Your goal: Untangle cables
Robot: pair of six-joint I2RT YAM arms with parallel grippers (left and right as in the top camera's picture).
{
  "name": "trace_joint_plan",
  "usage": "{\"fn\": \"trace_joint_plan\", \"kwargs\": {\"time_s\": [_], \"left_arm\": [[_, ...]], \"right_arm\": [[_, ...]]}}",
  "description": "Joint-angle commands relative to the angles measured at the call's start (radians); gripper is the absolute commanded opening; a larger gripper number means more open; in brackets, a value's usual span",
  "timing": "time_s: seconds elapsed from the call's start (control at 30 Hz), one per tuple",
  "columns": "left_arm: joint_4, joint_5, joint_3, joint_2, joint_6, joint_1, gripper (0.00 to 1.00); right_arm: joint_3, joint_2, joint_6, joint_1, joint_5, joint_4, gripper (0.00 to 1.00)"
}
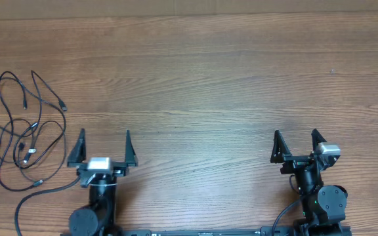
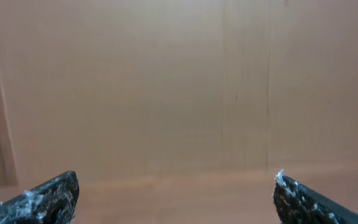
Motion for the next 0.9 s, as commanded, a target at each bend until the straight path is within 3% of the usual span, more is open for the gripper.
{"fn": "trace_joint_plan", "kwargs": {"time_s": [0.0,0.1,0.33,0.87], "left_arm": [[-0.024,-0.006,-0.011,-0.010,0.027,-0.006,1.00],[-0.065,-0.006,-0.011,-0.010,0.027,-0.006,1.00],[-0.320,-0.006,-0.011,-0.010,-0.067,-0.006,1.00],[-0.319,0.014,-0.011,-0.010,-0.068,-0.006,1.00]], "right_arm": [[-0.011,-0.009,-0.007,-0.006,-0.005,0.005,1.00],[-0.011,-0.009,-0.007,-0.006,-0.005,0.005,1.00],[-0.011,-0.009,-0.007,-0.006,-0.005,0.005,1.00],[-0.011,-0.009,-0.007,-0.006,-0.005,0.005,1.00]]}}
